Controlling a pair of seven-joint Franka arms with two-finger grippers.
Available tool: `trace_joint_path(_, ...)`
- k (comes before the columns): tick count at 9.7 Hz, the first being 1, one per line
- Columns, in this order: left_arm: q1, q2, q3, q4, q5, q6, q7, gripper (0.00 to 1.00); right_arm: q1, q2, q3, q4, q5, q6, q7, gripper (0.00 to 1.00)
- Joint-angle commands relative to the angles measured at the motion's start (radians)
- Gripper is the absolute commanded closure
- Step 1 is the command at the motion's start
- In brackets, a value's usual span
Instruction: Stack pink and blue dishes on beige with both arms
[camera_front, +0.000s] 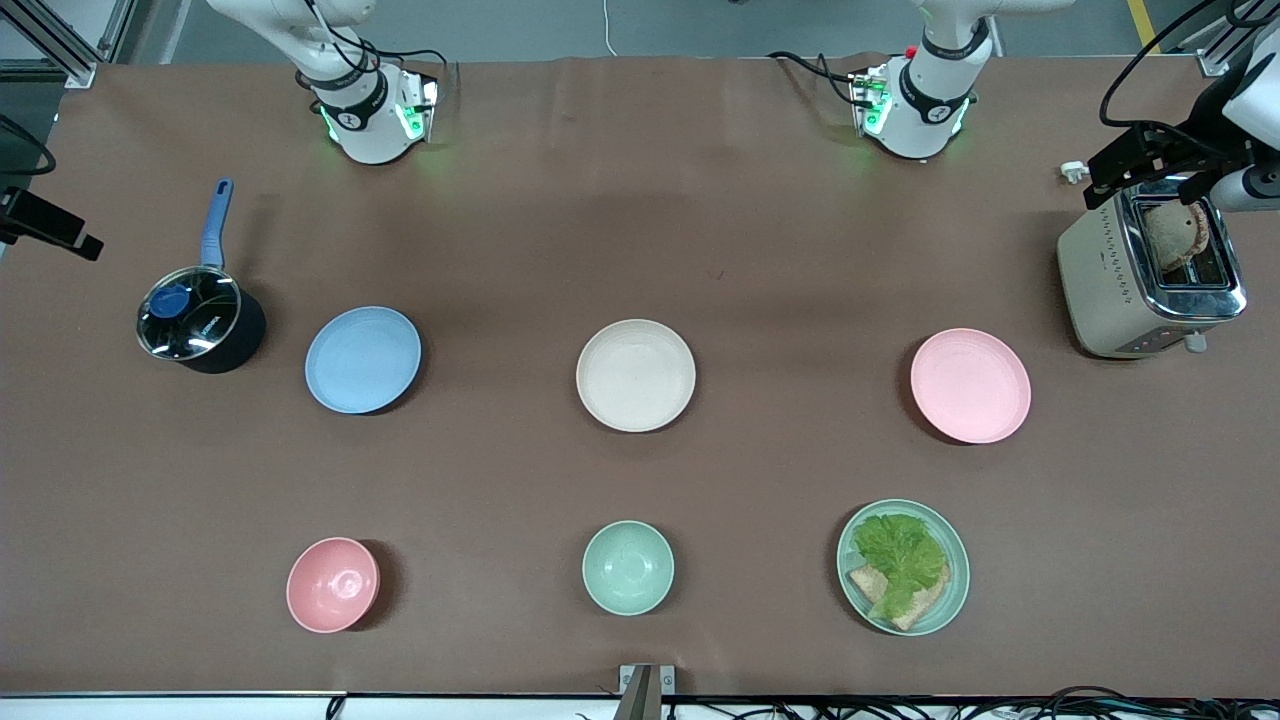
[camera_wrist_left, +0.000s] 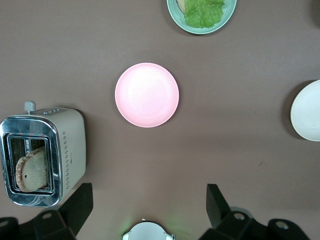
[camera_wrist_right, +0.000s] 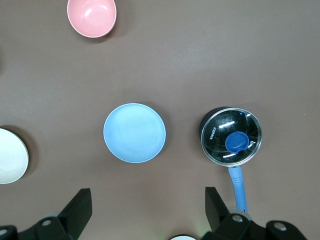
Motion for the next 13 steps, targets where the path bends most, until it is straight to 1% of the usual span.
trace_joint_path(1, -0.002, 0.018, 0.002, -0.004, 0.017, -0.015, -0.005, 0.0, -0.008, -0.026, 0.001, -0.024, 0.014, 0.001, -0.009, 0.0)
trace_joint_path(2, -0.002, 0.024, 0.003, -0.003, 0.016, -0.015, -0.005, 0.0, -0.008, -0.026, 0.001, -0.024, 0.014, 0.001, -0.009, 0.0)
trace_joint_path(3, 0.0, 0.05, 0.008, 0.016, 0.017, -0.015, -0.002, 0.0, -0.008, -0.026, 0.001, -0.024, 0.014, 0.001, -0.009, 0.0)
trace_joint_path(4, 0.013, 0.097, 0.02, 0.068, 0.01, -0.015, 0.024, 0.0, -0.008, -0.026, 0.001, -0.024, 0.014, 0.001, -0.009, 0.0)
trace_joint_path(5, 0.055, 0.126, 0.026, 0.064, -0.016, -0.009, 0.084, 0.0, -0.008, -0.026, 0.001, -0.023, 0.014, 0.001, -0.009, 0.0)
trace_joint_path(6, 0.125, 0.172, 0.026, 0.057, -0.08, 0.02, 0.151, 0.0, -0.006, -0.025, 0.001, -0.021, 0.014, -0.001, -0.011, 0.0)
trace_joint_path(7, 0.188, 0.218, 0.026, 0.032, -0.126, 0.058, 0.229, 0.0, -0.006, -0.017, 0.001, -0.021, 0.014, -0.004, -0.023, 0.0)
trace_joint_path(8, 0.242, 0.266, 0.026, -0.005, -0.159, 0.116, 0.303, 0.0, -0.012, -0.014, 0.001, -0.033, 0.014, -0.001, -0.082, 0.0)
trace_joint_path(9, 0.285, 0.315, 0.026, -0.045, -0.191, 0.186, 0.381, 0.0, -0.014, 0.021, 0.001, -0.056, 0.017, 0.024, -0.124, 0.0)
trace_joint_path(10, 0.315, 0.362, 0.025, -0.074, -0.2, 0.251, 0.459, 0.0, -0.014, 0.047, 0.001, -0.11, 0.017, 0.086, -0.135, 0.0)
trace_joint_path(11, 0.332, 0.417, 0.025, -0.093, -0.202, 0.326, 0.548, 0.0, -0.015, 0.072, 0.0, -0.179, 0.018, 0.154, -0.199, 0.0)
trace_joint_path(12, 0.333, 0.479, 0.025, -0.093, -0.208, 0.371, 0.601, 0.0, -0.027, 0.086, -0.003, -0.27, 0.029, 0.247, -0.272, 0.0)
trace_joint_path(13, 0.334, 0.529, 0.025, -0.093, -0.216, 0.414, 0.647, 0.0, -0.032, 0.089, -0.014, -0.361, 0.073, 0.345, -0.325, 0.0)
